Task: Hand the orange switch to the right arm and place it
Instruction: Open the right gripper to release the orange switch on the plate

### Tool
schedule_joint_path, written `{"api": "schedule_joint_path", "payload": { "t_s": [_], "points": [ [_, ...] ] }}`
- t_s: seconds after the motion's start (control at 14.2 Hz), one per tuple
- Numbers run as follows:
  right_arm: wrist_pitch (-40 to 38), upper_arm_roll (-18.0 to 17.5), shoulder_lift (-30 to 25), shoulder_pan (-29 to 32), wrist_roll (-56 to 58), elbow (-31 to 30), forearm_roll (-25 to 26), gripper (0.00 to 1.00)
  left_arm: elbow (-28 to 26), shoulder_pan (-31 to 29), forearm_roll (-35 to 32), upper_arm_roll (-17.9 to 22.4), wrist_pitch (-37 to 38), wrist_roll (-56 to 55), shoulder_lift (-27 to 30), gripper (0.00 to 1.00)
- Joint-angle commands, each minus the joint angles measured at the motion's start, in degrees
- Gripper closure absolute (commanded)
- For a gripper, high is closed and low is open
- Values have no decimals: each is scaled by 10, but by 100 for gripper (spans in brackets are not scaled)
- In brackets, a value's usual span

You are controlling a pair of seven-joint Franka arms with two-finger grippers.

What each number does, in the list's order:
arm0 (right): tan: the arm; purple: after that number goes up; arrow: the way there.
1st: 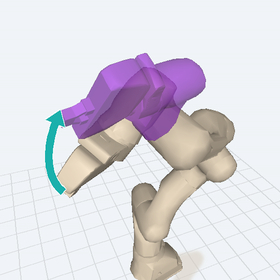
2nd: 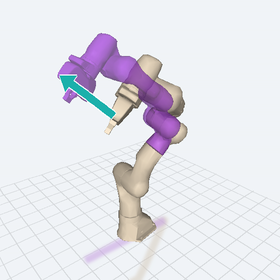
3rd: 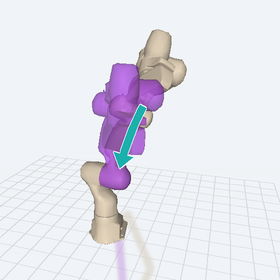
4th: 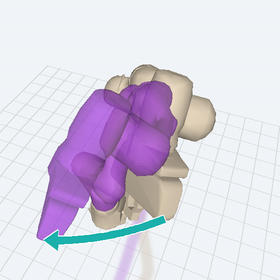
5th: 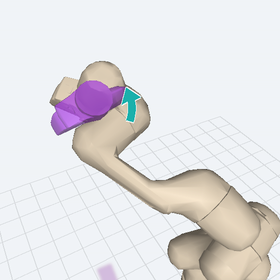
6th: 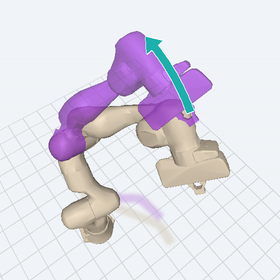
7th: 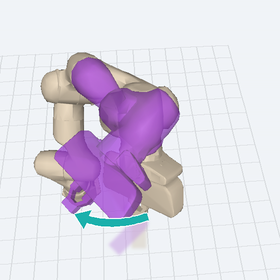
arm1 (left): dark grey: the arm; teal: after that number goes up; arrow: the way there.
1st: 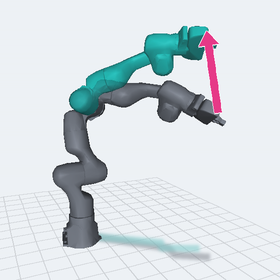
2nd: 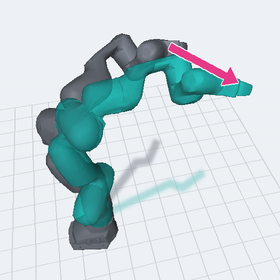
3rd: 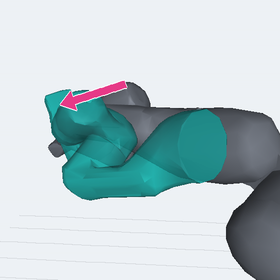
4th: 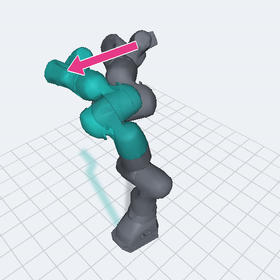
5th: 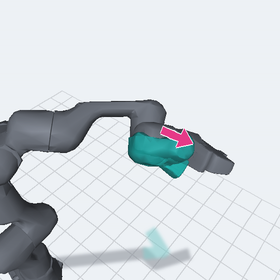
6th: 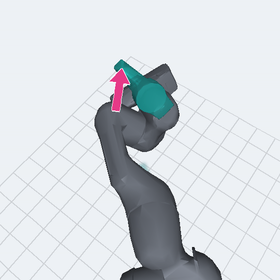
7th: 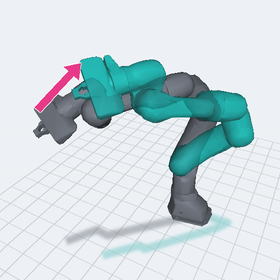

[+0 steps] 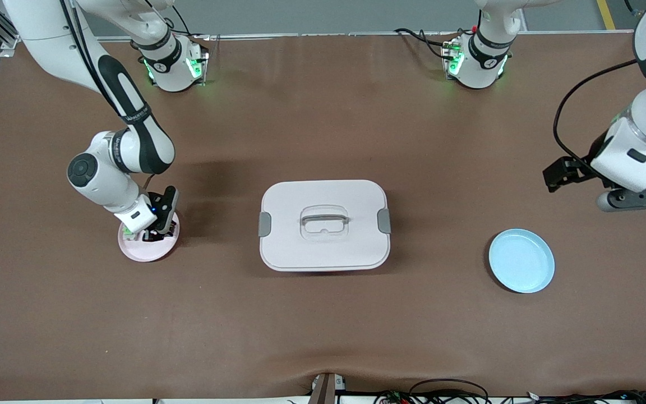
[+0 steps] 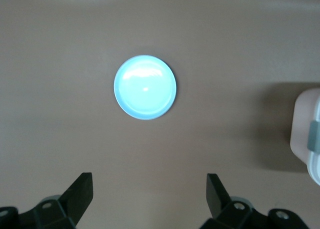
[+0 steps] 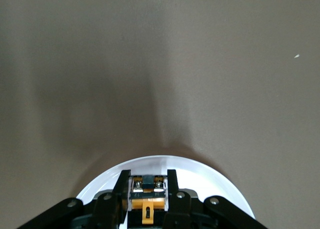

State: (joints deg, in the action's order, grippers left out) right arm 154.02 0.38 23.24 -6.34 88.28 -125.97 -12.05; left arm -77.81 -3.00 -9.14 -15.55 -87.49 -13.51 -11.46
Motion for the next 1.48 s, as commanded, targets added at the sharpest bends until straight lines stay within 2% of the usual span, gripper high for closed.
{"api": "schedule_joint_path", "payload": {
  "t_s": [0.0,0.14,0.21,0.28,0.7,0.78,1.06,1.2,1.41],
  "points": [
    [1,-2,8,4,4,5,-5,100,-87,33,35,63,-34,38,70,0],
    [1,-2,9,3,-5,5,-7,100,-144,59,36,95,-69,55,109,0],
    [0,-2,8,3,-11,5,-11,67,-163,70,40,110,-81,59,122,0],
    [-3,-3,8,1,-13,5,-19,1,-163,71,47,112,-80,62,125,0],
    [-9,-3,1,0,-15,6,-27,0,-158,70,56,106,-65,64,128,0],
    [-29,-2,-2,4,-15,15,-27,0,-156,70,60,105,-64,64,129,0],
    [-270,8,-18,19,-56,133,-17,0,-136,70,71,100,-33,64,129,0],
    [-331,16,-32,19,-85,171,11,0,-132,71,73,98,-18,64,131,0],
    [-431,33,-49,22,-192,225,33,0,-131,70,91,100,-6,63,149,0]
  ]
}}
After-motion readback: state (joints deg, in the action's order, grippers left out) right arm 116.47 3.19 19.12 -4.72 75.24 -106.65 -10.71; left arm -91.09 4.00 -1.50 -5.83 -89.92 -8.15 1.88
